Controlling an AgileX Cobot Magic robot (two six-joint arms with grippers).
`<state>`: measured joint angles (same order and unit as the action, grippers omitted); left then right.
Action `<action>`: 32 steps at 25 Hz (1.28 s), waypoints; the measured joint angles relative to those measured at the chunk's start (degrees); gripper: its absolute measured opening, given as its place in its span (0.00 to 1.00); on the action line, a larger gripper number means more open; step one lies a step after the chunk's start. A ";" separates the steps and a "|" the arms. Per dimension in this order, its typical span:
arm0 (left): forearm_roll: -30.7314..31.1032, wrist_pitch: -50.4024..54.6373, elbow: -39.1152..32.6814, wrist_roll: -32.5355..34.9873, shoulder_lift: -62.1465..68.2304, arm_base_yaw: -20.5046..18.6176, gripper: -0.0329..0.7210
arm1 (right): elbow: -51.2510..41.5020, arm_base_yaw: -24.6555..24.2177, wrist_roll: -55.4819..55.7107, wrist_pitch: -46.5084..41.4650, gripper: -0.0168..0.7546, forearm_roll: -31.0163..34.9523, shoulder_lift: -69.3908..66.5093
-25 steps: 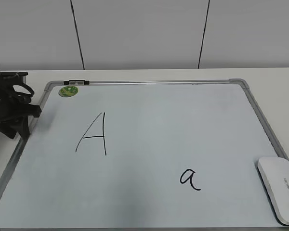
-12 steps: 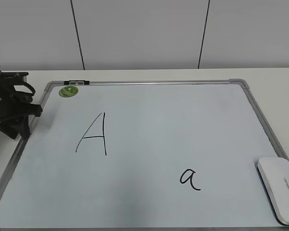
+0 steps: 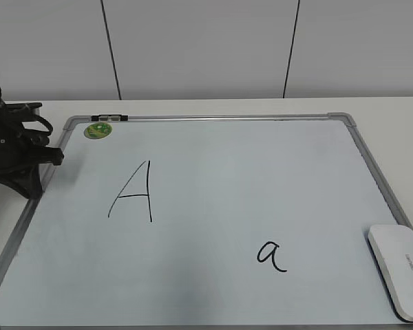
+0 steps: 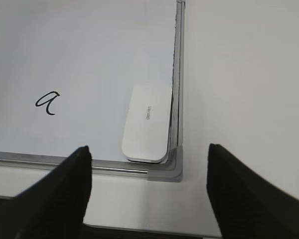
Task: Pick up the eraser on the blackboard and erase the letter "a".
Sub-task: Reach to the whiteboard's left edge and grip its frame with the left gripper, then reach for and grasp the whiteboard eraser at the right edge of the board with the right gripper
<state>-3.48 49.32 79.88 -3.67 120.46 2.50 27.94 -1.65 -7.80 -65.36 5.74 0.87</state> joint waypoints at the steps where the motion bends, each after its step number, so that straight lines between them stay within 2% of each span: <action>1: 0.00 0.00 0.00 0.00 0.00 0.00 0.08 | 0.00 0.00 0.00 0.00 0.72 0.12 0.00; 7: 0.00 0.00 0.00 0.00 0.00 0.00 0.08 | 0.71 0.00 0.00 -0.10 0.72 0.34 -4.38; 11: 0.00 0.00 0.00 -0.08 0.00 0.00 0.08 | 2.67 0.23 0.00 -2.13 0.72 1.09 -18.37; 19: -0.32 0.00 0.00 -0.08 0.00 0.00 0.08 | 6.28 0.79 0.00 -2.65 0.72 6.67 -36.36; 32: -1.00 0.00 0.00 -0.08 0.00 0.00 0.08 | 6.76 0.79 0.00 6.75 0.72 6.78 -59.14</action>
<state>-4.49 49.32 79.88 -3.75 120.46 2.50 34.69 -0.86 -7.80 -58.62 12.53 -58.27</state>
